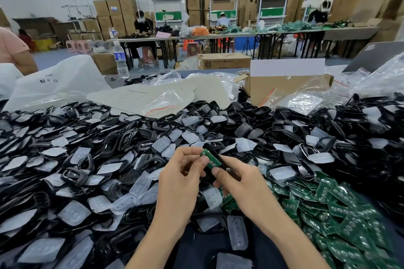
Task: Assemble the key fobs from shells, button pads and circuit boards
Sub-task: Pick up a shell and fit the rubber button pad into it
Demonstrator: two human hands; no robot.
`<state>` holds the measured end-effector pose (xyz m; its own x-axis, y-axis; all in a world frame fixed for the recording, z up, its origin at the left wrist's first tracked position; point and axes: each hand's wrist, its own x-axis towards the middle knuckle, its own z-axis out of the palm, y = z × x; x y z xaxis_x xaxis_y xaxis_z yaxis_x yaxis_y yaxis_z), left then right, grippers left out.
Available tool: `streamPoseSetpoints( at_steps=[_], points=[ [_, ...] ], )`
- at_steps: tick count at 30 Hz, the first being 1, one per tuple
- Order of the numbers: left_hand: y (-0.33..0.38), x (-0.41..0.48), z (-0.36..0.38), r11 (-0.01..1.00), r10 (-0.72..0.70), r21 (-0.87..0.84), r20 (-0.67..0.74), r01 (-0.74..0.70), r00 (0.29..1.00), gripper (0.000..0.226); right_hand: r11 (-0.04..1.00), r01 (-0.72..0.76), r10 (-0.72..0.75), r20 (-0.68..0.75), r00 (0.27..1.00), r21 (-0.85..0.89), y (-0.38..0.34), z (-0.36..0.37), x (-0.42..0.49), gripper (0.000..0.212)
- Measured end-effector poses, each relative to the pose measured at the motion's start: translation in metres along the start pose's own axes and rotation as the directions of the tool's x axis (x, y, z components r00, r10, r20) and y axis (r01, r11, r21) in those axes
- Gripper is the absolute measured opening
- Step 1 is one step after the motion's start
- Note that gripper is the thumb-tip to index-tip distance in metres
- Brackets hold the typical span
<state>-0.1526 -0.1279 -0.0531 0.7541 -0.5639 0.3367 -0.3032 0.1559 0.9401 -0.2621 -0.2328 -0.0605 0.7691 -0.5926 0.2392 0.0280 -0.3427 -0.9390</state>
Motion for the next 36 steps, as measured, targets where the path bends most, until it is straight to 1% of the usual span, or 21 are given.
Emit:
streamPoseSetpoints(
  at_steps=[3, 7, 13, 19, 23, 28, 36],
  points=[
    [0.000, 0.000, 0.000, 1.000, 0.003, -0.010, -0.002, -0.003, 1.000, 0.016, 1.000, -0.003, 0.003, 0.002, 1.000, 0.011, -0.002, -0.001, -0.001, 0.032],
    [0.000, -0.001, 0.000, 1.000, 0.008, 0.010, 0.014, -0.008, 1.000, 0.025, 1.000, 0.007, -0.007, 0.002, 1.000, 0.011, -0.004, 0.000, -0.002, 0.034],
    [0.000, -0.001, 0.001, 0.998, 0.034, 0.060, 0.015, -0.035, 0.999, 0.022, 1.000, 0.023, -0.023, -0.003, 1.000, -0.001, -0.005, 0.002, -0.002, 0.039],
    [-0.001, -0.003, 0.004, 0.994, 0.065, 0.087, 0.000, -0.065, 0.998, 0.024, 1.000, 0.010, -0.010, -0.008, 1.000, 0.010, -0.005, 0.002, -0.002, 0.034],
    [-0.004, -0.003, 0.004, 0.986, 0.107, 0.136, -0.043, -0.100, 0.993, 0.020, 0.999, -0.007, 0.008, -0.015, 1.000, 0.042, -0.006, 0.002, -0.002, 0.028],
    [-0.006, -0.003, 0.007, 0.988, 0.104, 0.116, -0.048, -0.098, 0.993, 0.023, 0.998, -0.021, 0.022, -0.006, 1.000, 0.064, -0.009, 0.002, -0.003, 0.029],
    [-0.006, -0.005, 0.006, 0.998, 0.047, 0.045, -0.048, -0.045, 0.998, 0.018, 0.990, -0.026, 0.022, 0.029, 0.999, 0.139, -0.018, 0.001, -0.005, 0.030]
  ],
)
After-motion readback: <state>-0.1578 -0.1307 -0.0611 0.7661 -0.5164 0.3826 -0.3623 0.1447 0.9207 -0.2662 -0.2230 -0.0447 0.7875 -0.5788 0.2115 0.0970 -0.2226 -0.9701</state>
